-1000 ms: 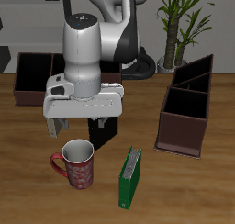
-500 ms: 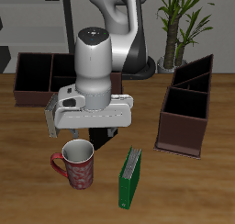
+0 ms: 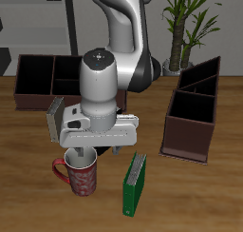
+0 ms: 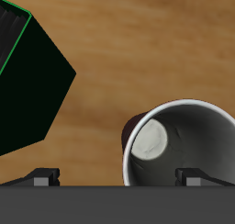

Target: Place the red mug into the back desk caddy's left compartment

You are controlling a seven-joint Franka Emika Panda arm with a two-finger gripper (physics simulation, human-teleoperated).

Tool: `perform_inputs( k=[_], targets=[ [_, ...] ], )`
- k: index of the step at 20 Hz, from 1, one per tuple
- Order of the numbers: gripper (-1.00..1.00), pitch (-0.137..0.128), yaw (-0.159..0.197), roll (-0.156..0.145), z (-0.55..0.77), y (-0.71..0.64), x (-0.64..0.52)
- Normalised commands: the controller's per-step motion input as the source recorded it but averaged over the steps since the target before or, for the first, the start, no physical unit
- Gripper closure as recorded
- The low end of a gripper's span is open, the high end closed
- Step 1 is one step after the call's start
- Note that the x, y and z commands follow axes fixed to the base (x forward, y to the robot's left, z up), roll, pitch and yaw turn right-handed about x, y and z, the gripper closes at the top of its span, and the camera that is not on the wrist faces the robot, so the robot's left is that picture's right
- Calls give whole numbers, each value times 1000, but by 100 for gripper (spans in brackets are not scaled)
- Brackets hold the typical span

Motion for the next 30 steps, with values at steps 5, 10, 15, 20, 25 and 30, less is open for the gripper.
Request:
perform_inputs(
  k=[5, 10, 15, 20, 25, 30],
  targets=[
    [100, 44, -6, -6, -345, -22, 13],
    [100, 14, -6, -20, -153, -55, 18],
    [100, -3, -11, 5, 13, 7, -32],
    [100, -20, 6, -36, 286, -186, -32],
    [100, -57, -2, -26, 492, -208, -112],
    [100, -63, 0, -26, 656, -215, -169]
  ],
)
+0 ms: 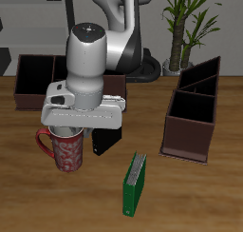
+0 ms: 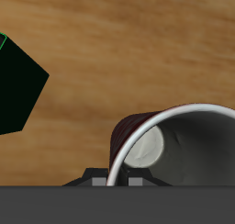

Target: Place the red mug into the back desk caddy's left compartment

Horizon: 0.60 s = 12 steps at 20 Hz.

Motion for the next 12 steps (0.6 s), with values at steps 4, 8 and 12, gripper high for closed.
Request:
perform_inputs(
  k=[4, 8, 12],
  targets=[
    [100, -86, 21, 0, 735, -164, -323],
    [100, -45, 4, -12, 563, -131, -322],
    [100, -32, 15, -3, 510, -108, -392]
  ],
)
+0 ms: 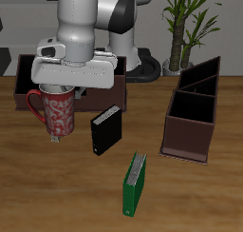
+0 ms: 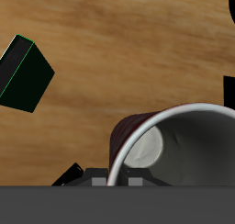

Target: Place the red mug into the back desk caddy's left compartment

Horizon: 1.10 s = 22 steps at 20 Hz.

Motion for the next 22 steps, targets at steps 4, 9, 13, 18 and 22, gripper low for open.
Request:
perform_inputs(
  k=[4, 9, 13, 18, 22],
  targets=[
    [100, -30, -33, 2, 399, -110, -398],
    [100, -9, -10, -22, 305, -100, -386],
    [100, 1, -13, 19, 161, -39, -412],
    [100, 15, 77, -5, 16, -15, -404],
    [100, 3, 11, 5, 86, -224, -389]
  ],
)
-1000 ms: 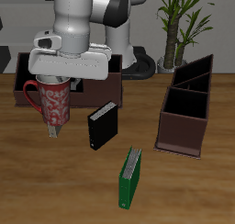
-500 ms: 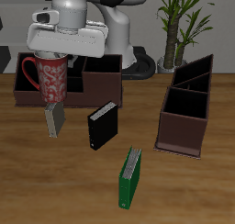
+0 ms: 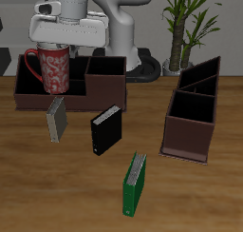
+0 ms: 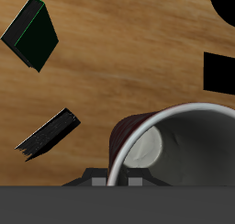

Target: Place the red mug into the back desk caddy's left compartment

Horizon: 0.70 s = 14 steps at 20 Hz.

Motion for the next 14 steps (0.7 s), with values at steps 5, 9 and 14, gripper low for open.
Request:
perform_inputs(
  k=[5, 9, 14],
  targets=[
    [100, -15, 18, -6, 76, -243, -376],
    [100, -12, 16, 2, 6, -182, -303],
    [100, 7, -4, -6, -49, -273, -354]
  ],
)
